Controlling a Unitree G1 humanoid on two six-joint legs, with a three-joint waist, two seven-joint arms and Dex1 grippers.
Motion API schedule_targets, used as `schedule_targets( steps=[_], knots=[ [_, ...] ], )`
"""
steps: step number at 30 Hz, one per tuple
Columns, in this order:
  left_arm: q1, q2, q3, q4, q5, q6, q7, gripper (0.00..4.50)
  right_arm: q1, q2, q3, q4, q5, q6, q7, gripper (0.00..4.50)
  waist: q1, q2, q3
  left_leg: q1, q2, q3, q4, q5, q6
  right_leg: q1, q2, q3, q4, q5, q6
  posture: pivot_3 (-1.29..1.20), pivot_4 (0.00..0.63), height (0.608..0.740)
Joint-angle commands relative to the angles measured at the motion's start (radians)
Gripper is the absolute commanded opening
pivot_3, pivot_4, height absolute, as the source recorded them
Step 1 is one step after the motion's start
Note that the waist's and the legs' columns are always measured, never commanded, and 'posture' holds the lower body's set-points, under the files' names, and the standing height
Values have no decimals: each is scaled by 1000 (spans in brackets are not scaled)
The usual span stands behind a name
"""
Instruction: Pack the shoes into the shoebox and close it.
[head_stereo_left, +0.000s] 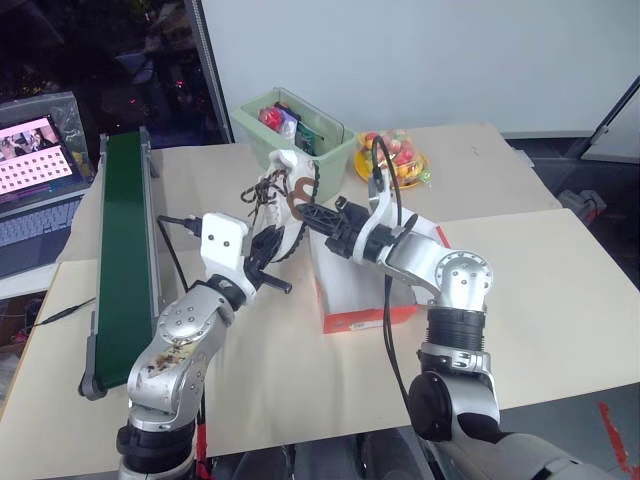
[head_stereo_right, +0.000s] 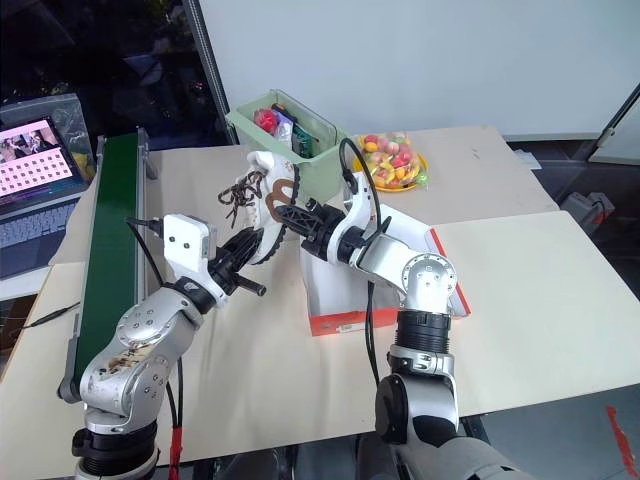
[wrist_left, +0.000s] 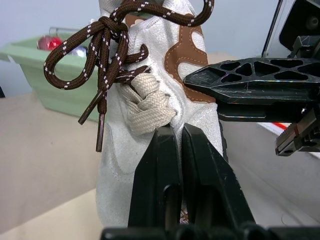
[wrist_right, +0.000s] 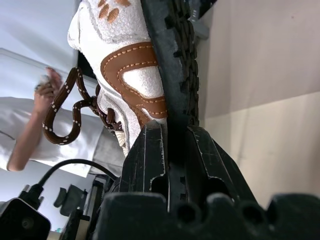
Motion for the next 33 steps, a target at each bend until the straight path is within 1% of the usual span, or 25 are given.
schedule_targets(
  steps=[1,3,4,6,7,10,12,14,18,19,20,21,23,26,29,31,33],
  knots=[
    [-17,17,-19,-14,6,-23,-9,0,-34,85,15,-60,77,-50,2,139,0,0,0,0,0,0,0,0,0,0,0,0,0,0,0,0,150,740],
    [-16,22,-27,-20,-2,-43,-26,769,-34,83,16,-58,70,-78,-10,138,-1,0,0,0,0,0,0,0,0,0,0,0,0,0,0,0,150,740],
    [-15,32,-40,-24,9,-49,-30,914,-32,83,16,-58,67,-92,-16,138,0,0,0,0,0,0,0,0,0,0,0,0,0,0,0,0,150,740],
    [-15,34,-49,-26,14,-48,-24,1659,-30,78,14,-57,38,-148,-33,138,1,0,0,0,0,0,0,0,0,0,0,0,0,0,0,0,150,740],
    [-15,34,-48,-26,13,-51,-22,1929,-31,73,10,-51,20,-182,-41,138,1,0,0,0,0,0,0,0,0,0,0,0,0,0,0,0,150,740],
    [-13,51,-52,-24,42,-105,-26,1929,-40,52,0,-25,-36,-294,-51,138,1,0,0,0,0,1,0,0,0,0,0,0,0,0,0,0,150,740],
    [-13,46,-34,-19,51,-116,-7,1929,-52,36,-9,-12,-70,-366,-56,138,1,0,0,0,0,1,0,0,0,-1,0,0,0,0,0,0,150,740],
    [-9,52,-26,-17,59,-130,-2,1929,-60,-9,8,-13,-127,-406,-44,138,0,0,0,0,0,1,0,0,0,-1,0,1,0,0,0,0,150,740],
    [8,66,-23,-25,62,-142,-13,1929,-81,-83,-8,-6,-150,-395,-43,138,-1,1,0,0,1,2,0,0,0,-3,1,3,1,0,0,0,150,740],
    [26,83,-23,-27,64,-155,-33,1929,-88,-124,-5,-19,-146,-356,-43,138,0,1,0,0,1,2,0,0,0,-3,1,3,1,0,0,0,150,740],
    [59,122,-28,-17,64,-190,-87,1929,-89,-199,18,-45,-141,-265,-34,138,0,1,0,0,1,2,0,0,0,-3,1,3,1,0,0,0,150,740],
    [103,177,-34,3,66,-257,-173,1929,-94,-289,37,-63,-110,-130,-31,138,1,1,0,-1,1,3,0,0,0,-3,1,3,1,0,0,0,150,740],
    [150,249,-40,36,59,-347,-283,1929,-107,-407,59,-81,-58,43,-22,138,4,2,1,-2,2,4,0,0,1,-4,1,3,0,0,-1,0,150,740],
    [151,299,-37,71,27,-379,-360,1929,-164,-503,39,-45,13,218,-17,138,9,3,2,-8,2,4,0,-1,1,-8,1,3,-1,0,-3,0,150,740],
    [138,340,-50,119,51,-455,-434,1929,-257,-569,31,33,23,404,-15,138,-1,4,2,-9,5,7,0,0,1,-10,3,4,0,2,-5,0,150,740],
    [123,338,-62,142,46,-479,-457,1929,-303,-607,71,89,50,450,-9,138,1,4,2,-9,6,8,0,0,1,-10,4,4,-1,2,-6,0,150,740],
    [109,328,-81,157,43,-497,-474,1929,-335,-629,130,151,84,453,-5,138,1,4,2,-9,6,9,0,-1,2,-9,5,4,-2,2,-6,0,150,740]
  ],
)
